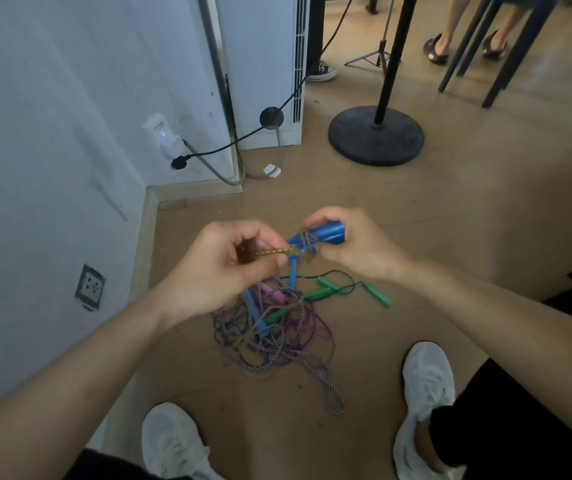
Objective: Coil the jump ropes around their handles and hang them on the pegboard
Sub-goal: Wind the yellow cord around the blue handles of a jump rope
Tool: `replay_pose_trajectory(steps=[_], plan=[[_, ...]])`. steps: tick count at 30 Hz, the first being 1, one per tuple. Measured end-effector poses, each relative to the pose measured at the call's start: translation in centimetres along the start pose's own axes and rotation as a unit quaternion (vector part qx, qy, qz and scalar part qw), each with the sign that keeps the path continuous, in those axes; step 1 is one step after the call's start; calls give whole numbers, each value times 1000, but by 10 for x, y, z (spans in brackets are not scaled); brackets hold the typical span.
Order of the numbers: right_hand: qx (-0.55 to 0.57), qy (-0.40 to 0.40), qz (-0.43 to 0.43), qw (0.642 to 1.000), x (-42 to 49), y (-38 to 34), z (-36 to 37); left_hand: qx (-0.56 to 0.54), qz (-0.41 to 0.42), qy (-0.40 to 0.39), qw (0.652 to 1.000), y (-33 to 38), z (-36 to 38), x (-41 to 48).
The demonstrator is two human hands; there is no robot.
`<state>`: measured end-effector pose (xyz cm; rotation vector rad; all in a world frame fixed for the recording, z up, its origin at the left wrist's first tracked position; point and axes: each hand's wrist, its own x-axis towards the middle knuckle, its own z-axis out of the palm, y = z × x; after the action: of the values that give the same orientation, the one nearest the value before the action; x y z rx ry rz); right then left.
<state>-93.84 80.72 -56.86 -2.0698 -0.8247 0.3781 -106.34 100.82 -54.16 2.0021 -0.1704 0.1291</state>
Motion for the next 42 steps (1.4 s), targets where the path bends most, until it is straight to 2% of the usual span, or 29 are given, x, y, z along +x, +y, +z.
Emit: replay_pose_trajectory(steps=[5, 8, 10, 14, 17, 23, 27, 30, 33, 35, 38, 42], plan=[[70, -131, 5, 989, -10, -23, 3, -16, 14, 71, 997, -2, -6, 10], [146, -162, 13, 976, -15, -33, 5, 6, -12, 113, 993, -12, -9, 14], [169, -161, 9, 972, -16, -35, 6, 20, -22, 127, 991, -17, -10, 16], [163, -108, 10, 981, -17, -37, 9, 39, -34, 140, 989, -20, -13, 17], [230, -105, 34, 967, -17, -39, 4, 69, -31, 130, 989, -25, -20, 16], [434, -88, 126, 888, -9, -40, -15, 80, -49, 69, 993, -34, -31, 5], [498, -36, 198, 844, -8, -44, -21, 30, -95, 76, 992, -39, -33, 0], [552, 30, 239, 798, -6, -46, -22, 41, -121, 67, 990, -44, -28, -5], [585, 91, 272, 759, -2, -47, -21, 58, -153, 16, 986, -44, -18, -9], [594, 112, 280, 746, 2, -45, -17, 79, -150, -25, 985, -41, -9, -11], [589, 136, 267, 750, 8, -40, -10, 126, -93, -53, 986, -33, 4, -14], [506, 150, 202, 825, 11, -27, 0, 188, 7, -71, 980, -13, 13, -16]])
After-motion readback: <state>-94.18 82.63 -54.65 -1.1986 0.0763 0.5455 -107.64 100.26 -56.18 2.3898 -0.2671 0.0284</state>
